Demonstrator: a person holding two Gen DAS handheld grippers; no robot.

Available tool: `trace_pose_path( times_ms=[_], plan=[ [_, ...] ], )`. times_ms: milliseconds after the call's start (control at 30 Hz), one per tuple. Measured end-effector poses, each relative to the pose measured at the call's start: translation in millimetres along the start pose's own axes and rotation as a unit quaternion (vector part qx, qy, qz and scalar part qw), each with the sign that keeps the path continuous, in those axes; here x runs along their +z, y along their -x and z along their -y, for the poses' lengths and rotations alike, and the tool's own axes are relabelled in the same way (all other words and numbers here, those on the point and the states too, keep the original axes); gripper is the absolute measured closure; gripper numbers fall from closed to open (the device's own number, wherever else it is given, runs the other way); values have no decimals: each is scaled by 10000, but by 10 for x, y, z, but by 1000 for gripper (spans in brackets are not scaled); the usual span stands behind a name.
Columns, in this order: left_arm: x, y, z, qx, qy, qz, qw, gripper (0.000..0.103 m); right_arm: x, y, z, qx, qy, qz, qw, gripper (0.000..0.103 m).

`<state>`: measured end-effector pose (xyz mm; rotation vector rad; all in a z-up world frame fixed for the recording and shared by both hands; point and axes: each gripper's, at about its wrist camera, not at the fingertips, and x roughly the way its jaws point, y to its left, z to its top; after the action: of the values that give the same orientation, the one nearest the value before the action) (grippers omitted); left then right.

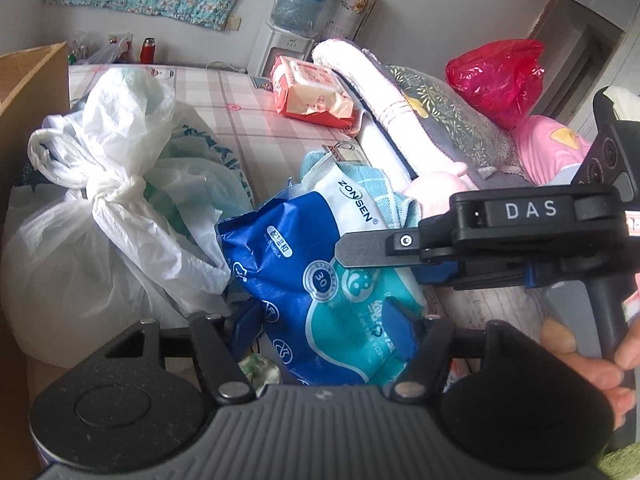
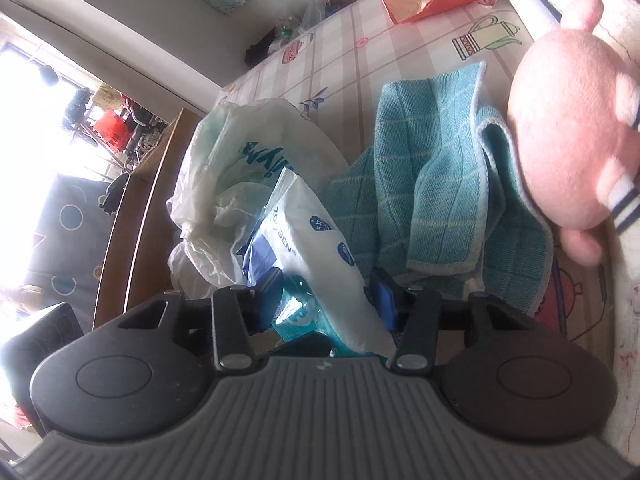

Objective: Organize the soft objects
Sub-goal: 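Lift the wet-wipes pack and carry it over the cardboard box, then lower the wet-wipes pack into the box and open the right tool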

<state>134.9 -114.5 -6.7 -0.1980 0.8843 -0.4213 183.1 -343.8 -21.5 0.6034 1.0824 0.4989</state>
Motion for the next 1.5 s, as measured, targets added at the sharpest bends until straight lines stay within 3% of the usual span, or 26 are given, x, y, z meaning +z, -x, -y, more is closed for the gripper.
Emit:
trace_pose_path(
  times_ms=[233,400,733,1000,1133,1300,1500],
  plan=[
    [98,462,47,-8,8,614,9981,37,-33,359,-339,125,212,365,9990,56],
    [171,917,-102,185,65,1146,9932,37,0,486,-716,302,400,515,9974,56],
    [291,1826,-903,1123,470,1805,9760,36,161,-26,-1890,1156,750,310,9900,56],
    [337,2034,-1650,1705,1017,1478,9689,36,118,-916,-2599,1628,517,-380,9846,56],
    [305,1941,-2002,1536,1341,1100,9728,37,-4,-1293,-2730,1456,424,-652,9863,56],
    [185,1650,-2323,1224,1648,380,9780,37,-104,-1512,-2775,890,722,-711,9909,53],
    [148,1513,-2359,1114,1705,285,9786,39,-26,-1377,-2667,805,843,-415,9923,53]
  ],
)
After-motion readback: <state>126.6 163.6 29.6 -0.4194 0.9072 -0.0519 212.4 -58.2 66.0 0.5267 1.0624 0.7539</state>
